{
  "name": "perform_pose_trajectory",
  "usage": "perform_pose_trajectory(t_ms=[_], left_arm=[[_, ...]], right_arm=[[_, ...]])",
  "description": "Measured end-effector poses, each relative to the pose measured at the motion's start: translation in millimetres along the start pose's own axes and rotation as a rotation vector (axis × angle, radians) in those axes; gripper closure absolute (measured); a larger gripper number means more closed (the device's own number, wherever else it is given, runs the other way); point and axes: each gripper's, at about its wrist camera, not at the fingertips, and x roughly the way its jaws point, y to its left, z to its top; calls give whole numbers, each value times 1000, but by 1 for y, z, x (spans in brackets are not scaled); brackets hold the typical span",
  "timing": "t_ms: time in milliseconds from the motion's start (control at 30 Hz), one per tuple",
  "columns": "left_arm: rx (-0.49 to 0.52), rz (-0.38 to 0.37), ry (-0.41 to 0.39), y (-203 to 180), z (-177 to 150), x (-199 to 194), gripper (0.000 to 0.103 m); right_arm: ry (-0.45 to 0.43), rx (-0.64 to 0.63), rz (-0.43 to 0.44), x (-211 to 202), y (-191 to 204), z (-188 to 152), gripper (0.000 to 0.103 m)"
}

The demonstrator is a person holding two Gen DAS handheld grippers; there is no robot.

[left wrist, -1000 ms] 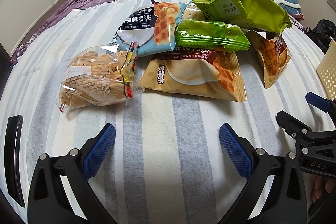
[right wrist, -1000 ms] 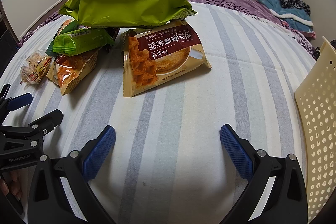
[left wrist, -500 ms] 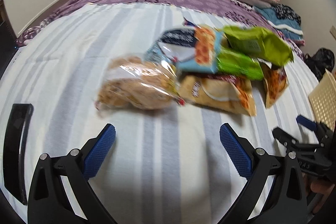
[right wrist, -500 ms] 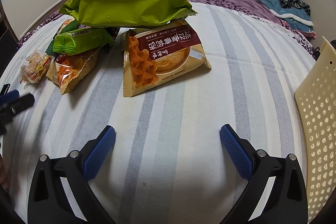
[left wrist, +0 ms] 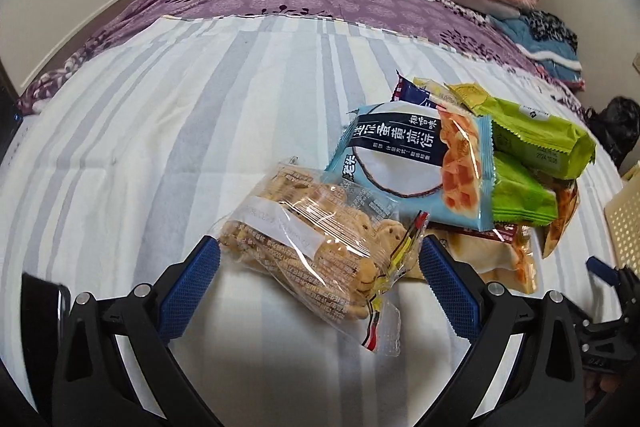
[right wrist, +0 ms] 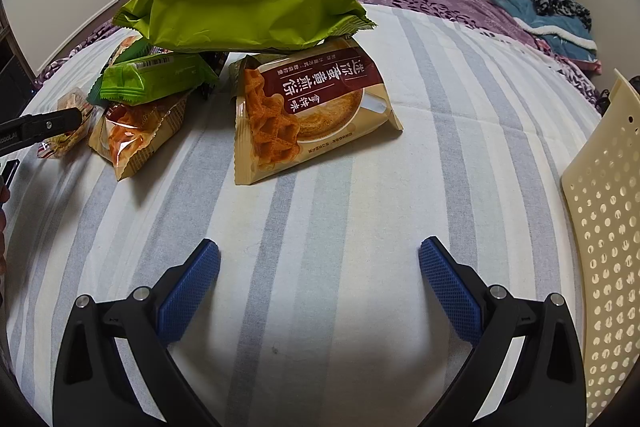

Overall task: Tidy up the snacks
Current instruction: 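Grasp the clear biscuit bag with the left tool while the right tool grasps a green packet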

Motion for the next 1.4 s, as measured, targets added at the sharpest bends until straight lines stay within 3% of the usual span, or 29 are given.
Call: perform_pose_trajectory(t_ms=[167, 467, 633, 867, 1100, 1400], left_arm=[[108, -4, 21, 2, 5, 6, 2], [150, -65, -11, 20, 16, -17, 3], [182, -145, -20, 25, 32, -12, 3], [202, -225, 65, 18, 31, 15, 3], [337, -228, 73, 0, 17, 11, 3], [376, -198, 73, -9, 11, 11, 2]], right_arm=[[0, 0, 0, 0, 0, 0, 5], [1, 0, 0, 0, 0, 0, 5], [0, 0, 0, 0, 0, 0, 5], [1, 0, 0, 0, 0, 0, 5], [1, 0, 0, 0, 0, 0, 5], [1, -1, -1, 0, 0, 0, 5]])
